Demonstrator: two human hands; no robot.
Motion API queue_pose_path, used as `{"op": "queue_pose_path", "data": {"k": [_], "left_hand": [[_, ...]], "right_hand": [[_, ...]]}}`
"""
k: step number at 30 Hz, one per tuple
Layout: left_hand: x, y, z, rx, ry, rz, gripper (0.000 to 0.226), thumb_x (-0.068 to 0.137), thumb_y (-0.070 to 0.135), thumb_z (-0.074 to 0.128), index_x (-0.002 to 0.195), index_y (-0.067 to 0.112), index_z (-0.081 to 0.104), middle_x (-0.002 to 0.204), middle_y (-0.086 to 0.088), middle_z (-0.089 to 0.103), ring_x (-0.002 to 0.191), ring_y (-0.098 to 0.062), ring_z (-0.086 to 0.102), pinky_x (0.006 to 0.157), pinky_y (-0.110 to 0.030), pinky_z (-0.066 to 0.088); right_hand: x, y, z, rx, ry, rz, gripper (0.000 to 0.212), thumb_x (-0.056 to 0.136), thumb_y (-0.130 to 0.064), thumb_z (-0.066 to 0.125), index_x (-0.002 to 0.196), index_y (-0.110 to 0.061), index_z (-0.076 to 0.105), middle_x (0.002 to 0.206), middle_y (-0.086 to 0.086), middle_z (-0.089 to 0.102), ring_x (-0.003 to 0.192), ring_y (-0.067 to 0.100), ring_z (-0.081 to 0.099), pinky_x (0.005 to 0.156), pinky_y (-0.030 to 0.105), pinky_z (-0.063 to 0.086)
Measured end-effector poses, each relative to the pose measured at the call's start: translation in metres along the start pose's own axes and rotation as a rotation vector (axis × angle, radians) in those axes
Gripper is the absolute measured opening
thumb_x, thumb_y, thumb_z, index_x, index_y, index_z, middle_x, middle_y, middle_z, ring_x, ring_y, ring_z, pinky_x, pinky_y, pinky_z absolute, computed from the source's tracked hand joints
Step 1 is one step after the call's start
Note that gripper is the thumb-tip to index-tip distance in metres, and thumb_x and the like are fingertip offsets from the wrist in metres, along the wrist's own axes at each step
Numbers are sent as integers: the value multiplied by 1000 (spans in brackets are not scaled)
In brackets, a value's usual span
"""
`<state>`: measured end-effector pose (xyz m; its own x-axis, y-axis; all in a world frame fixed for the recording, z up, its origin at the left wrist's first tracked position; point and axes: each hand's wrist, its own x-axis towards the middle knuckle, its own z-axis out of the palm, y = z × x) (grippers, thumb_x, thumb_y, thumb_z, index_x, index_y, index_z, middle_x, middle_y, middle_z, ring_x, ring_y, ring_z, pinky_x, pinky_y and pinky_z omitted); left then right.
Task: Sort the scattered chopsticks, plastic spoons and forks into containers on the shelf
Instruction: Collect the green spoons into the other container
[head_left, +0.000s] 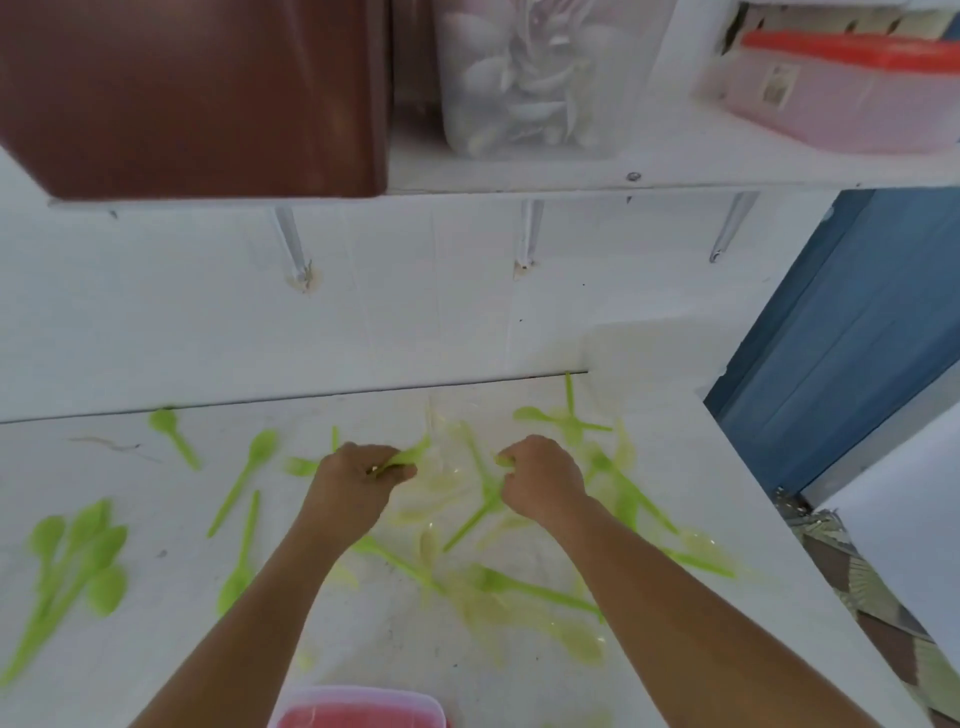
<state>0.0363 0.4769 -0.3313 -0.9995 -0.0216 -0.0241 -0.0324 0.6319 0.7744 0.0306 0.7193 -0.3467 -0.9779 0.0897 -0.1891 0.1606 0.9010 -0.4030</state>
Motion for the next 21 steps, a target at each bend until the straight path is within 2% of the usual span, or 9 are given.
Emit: {"op": "queue_pose_path", "data": {"k": [2,5,7,9,11,14,16,19,21], "left_hand": [[-5,-3,-15,-79,60,45,19,97,28,70,79,33,73,83,4,68,66,-8,57,58,-15,39],[-11,-13,-38,-197,123,68,26,107,21,51,83,21,60,72,0,60,58,-16,52,60,-28,43],[-13,-23,-48,-277,141,-1,27,110,20,43,84,16,51,72,-1,48,57,-23,47,57,-33,45],[-16,-34,-54,-325,117,-110,30,110,24,42,81,17,46,73,-2,39,60,-22,34,52,-31,36],[-19,-42,-59,-237,96,-158,35,107,33,48,76,18,43,69,0,38,60,-22,34,57,-34,35],[-24,-52,-63,31,95,-206,47,98,39,64,68,16,37,62,0,39,58,-23,40,57,-34,35],[-25,-62,-65,81,141,-258,54,97,38,65,61,16,32,57,-1,35,55,-24,37,54,-33,31],[-19,-80,-67,122,168,-287,58,98,42,63,58,15,30,55,-2,34,54,-24,37,54,-33,33],[-12,-93,-66,220,131,-219,55,98,46,63,61,11,42,59,-1,45,59,-25,48,58,-34,42]], "right_hand": [[-2,3,10,-158,-40,-55,47,88,-14,61,133,-29,65,129,-3,58,118,25,62,95,32,52],[0,6,15,-230,-21,-124,33,93,-19,59,124,-25,68,123,0,57,113,30,63,88,34,52],[1,7,13,-250,-10,-147,29,93,-21,58,119,-25,70,118,0,59,110,30,63,85,33,50],[-1,5,11,-192,45,-173,35,89,-19,57,120,-28,70,116,-4,60,107,27,64,83,32,50],[-8,-5,11,-173,29,-295,41,88,-20,57,125,-33,69,117,-7,57,103,25,64,83,31,49],[-19,-24,24,-393,-155,-481,48,88,-15,55,131,-33,67,119,-5,52,99,27,64,82,33,49],[-21,-26,34,-521,-200,-508,43,88,-10,54,124,-26,69,117,-3,49,86,29,62,76,36,50],[-19,-22,39,-548,-217,-506,35,88,-12,54,119,-22,67,117,-4,48,73,27,51,69,35,46],[-19,-23,37,-563,-237,-524,28,89,-17,53,115,-20,64,117,-5,46,73,27,51,69,36,46]]}}
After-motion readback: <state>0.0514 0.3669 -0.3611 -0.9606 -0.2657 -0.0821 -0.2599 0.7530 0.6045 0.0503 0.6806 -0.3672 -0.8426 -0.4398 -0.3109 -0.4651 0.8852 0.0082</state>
